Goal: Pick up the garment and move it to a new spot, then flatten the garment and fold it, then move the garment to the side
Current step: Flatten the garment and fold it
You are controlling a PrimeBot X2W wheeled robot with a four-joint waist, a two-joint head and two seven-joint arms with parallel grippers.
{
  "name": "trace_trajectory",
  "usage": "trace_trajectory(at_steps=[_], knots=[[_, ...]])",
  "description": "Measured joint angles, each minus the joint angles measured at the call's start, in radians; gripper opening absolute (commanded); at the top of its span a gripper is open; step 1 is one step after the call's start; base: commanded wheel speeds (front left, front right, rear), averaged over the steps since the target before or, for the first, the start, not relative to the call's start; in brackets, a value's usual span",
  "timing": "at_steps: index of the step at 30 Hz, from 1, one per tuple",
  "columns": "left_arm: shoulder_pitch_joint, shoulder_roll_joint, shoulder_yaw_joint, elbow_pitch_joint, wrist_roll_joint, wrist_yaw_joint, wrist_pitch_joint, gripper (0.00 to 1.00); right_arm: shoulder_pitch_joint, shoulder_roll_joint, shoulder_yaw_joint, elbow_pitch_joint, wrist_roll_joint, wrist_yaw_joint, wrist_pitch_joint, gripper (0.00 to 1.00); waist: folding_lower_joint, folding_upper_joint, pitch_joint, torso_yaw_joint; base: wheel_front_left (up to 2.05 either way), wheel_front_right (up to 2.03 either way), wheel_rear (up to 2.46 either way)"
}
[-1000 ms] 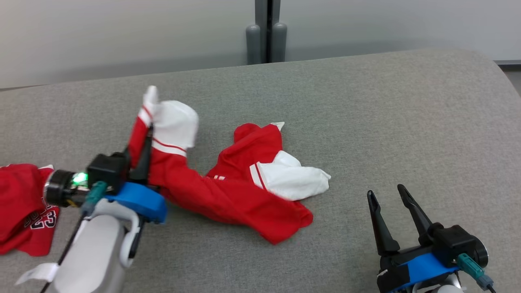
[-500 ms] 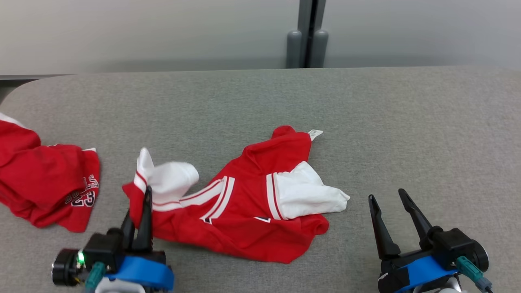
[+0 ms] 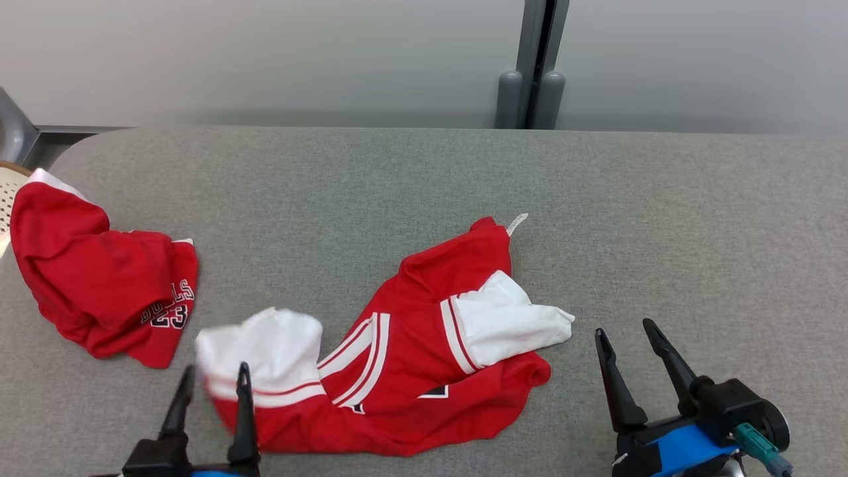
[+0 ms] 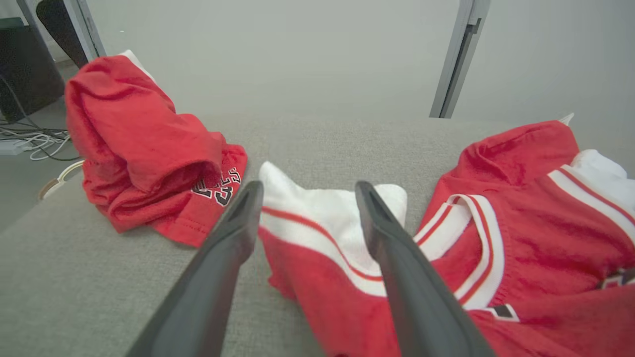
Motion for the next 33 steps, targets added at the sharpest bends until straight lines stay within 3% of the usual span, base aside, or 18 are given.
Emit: trace_trajectory(at_steps=[4,17,23,33], knots=[[-0.011,-0.009,0.025,-0.069,0.050,0.006,0.000,1.00,-0.001,0.000,0.007,0.005,0.000,0.000,0.000,1.00,0.0000,0.0000,-0.007,-0.004,0.00,0.00,0.00],[-0.237,-0.002,-0.024,0.006,0.117,-0.111,-0.001,1.00,-0.007,0.000,0.028,0.007,0.016,0.000,0.000,1.00,0.0001,0.0000,0.015,-0.085,0.00,0.00,0.00],[-0.323,0.008,-0.090,0.108,0.124,-0.150,0.000,1.00,-0.018,0.000,0.027,0.007,0.020,0.000,0.000,1.00,0.0002,0.0000,0.038,-0.118,0.00,0.00,0.00],[-0.411,0.007,-0.264,0.221,0.105,-0.168,0.024,1.00,-0.030,0.000,0.031,0.005,0.025,0.000,0.000,1.00,0.0002,0.0000,0.062,-0.154,0.00,0.00,0.00]])
